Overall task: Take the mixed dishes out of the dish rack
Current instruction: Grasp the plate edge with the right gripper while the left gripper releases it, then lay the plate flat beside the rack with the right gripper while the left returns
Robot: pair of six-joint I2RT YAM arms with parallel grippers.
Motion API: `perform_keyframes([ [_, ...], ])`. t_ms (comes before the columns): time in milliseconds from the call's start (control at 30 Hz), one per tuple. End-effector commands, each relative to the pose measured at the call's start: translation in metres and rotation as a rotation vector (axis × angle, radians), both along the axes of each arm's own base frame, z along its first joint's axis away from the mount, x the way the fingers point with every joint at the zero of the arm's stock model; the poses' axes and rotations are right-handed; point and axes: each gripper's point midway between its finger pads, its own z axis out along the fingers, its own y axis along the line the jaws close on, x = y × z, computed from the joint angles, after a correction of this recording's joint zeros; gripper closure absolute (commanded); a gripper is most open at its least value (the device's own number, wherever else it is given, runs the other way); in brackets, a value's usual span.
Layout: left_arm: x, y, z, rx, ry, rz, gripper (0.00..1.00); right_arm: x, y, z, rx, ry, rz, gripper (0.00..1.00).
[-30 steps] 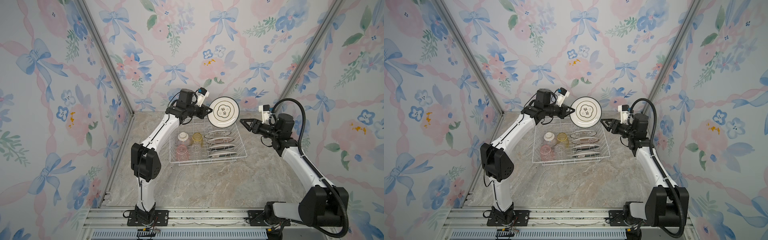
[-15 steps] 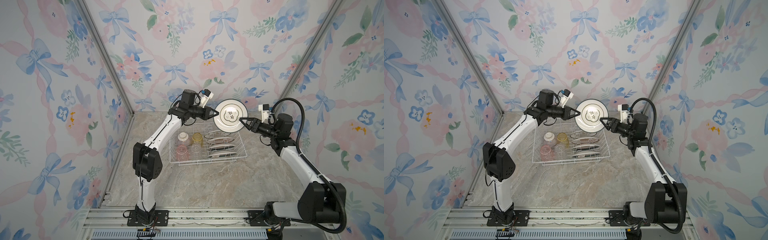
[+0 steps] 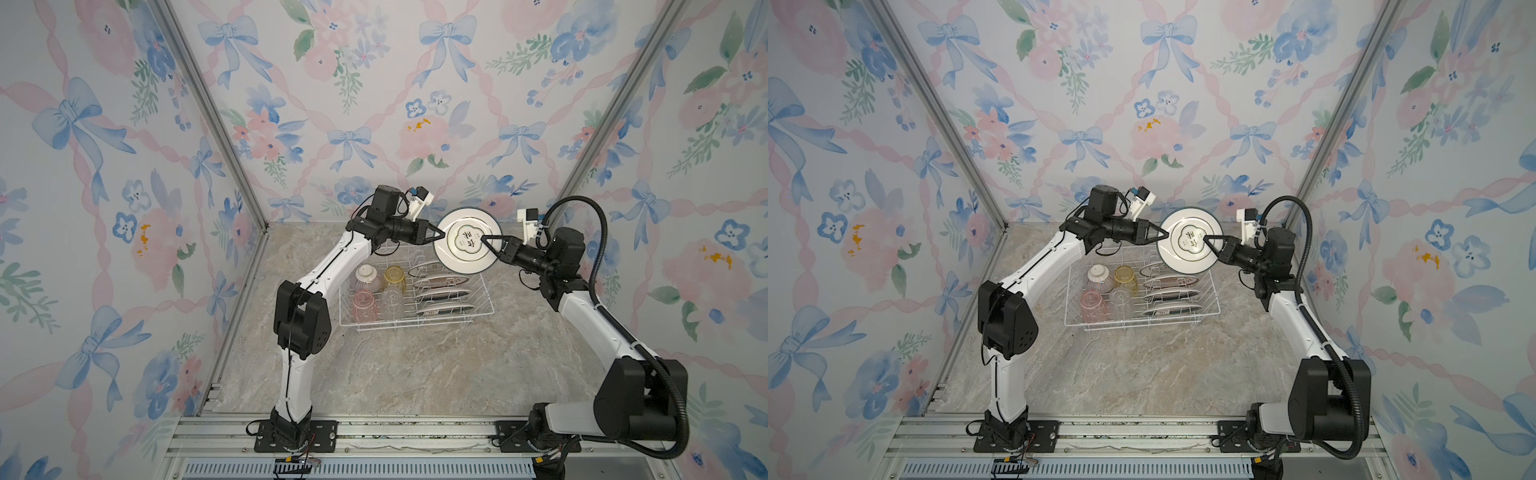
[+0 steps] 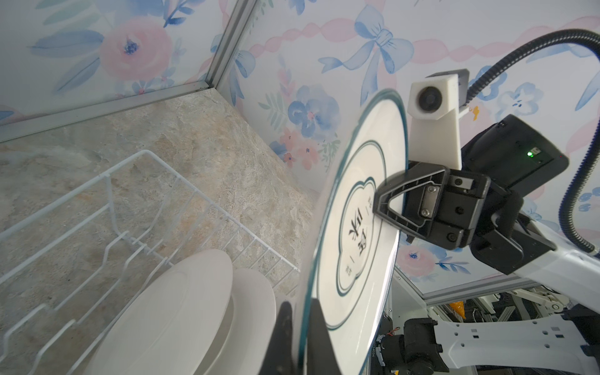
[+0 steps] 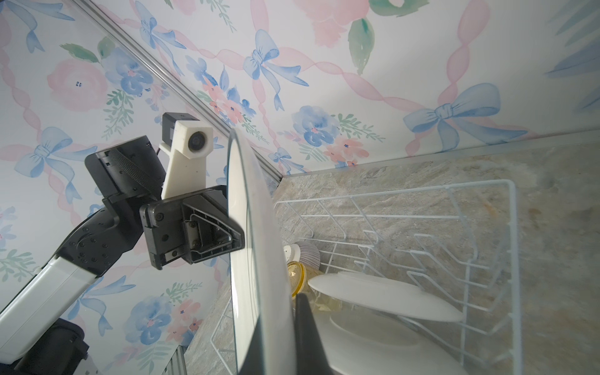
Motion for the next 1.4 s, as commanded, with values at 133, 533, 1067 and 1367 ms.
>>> perform_keyframes([
  [133, -0.009, 0.001, 0.026, -0.008, -0.122, 0.008, 0.69, 0.009, -0.051, -0.004, -0.005, 0.078, -0.191, 1.00],
  [533, -0.005, 0.053, -0.001, 0.303, -0.339, 0.326, 0.67, 0.005, -0.177, -0.086, -0.178, 0.410, -0.617, 1.00],
  [1067, -0.013, 0.062, -0.046, 0.511, -0.410, 0.375, 0.63, 0.028, -0.191, -0.194, -0.107, 0.631, -0.630, 0.99],
  [1367, -0.014, 0.054, -0.052, 0.510, -0.403, 0.348, 0.63, 0.027, -0.187, -0.239, -0.118, 0.726, -0.593, 0.91],
])
